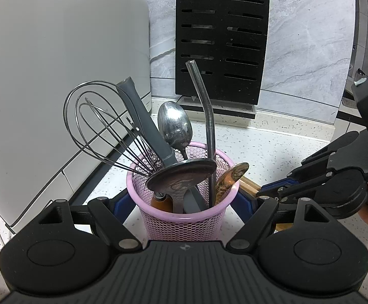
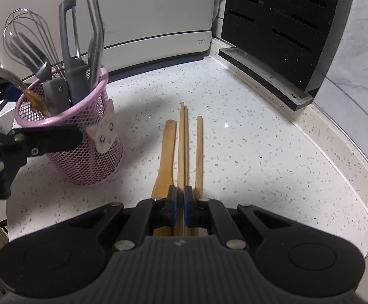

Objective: Organize utensils

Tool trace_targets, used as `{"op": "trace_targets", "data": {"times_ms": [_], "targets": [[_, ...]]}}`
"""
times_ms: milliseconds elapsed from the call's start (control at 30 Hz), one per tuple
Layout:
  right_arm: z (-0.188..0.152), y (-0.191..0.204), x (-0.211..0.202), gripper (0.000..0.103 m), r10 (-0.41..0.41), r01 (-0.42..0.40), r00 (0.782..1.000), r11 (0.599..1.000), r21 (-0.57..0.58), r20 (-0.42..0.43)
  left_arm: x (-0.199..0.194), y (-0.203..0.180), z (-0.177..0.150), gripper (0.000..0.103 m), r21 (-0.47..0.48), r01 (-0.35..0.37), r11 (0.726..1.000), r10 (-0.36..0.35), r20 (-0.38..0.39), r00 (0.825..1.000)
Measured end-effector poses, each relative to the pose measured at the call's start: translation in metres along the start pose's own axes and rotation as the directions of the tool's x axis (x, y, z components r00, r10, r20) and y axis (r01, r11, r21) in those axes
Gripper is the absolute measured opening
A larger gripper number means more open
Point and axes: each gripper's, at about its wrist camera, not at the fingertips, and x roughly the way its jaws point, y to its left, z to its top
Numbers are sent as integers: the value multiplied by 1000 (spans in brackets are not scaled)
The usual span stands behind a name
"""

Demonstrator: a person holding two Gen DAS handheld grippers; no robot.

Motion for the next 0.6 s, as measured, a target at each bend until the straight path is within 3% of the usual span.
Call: {"op": "trace_targets", "data": {"times_ms": [333,600], "targets": [[2,9,9,6,-88,86,996,994,-67,-24,0,0,0,93,0,0,1000,0,0,1000],[6,-3,12,6,-40,39,999,999,-11,-35,0,1,0,93,1,-1,1000,1,0,1000]]}}
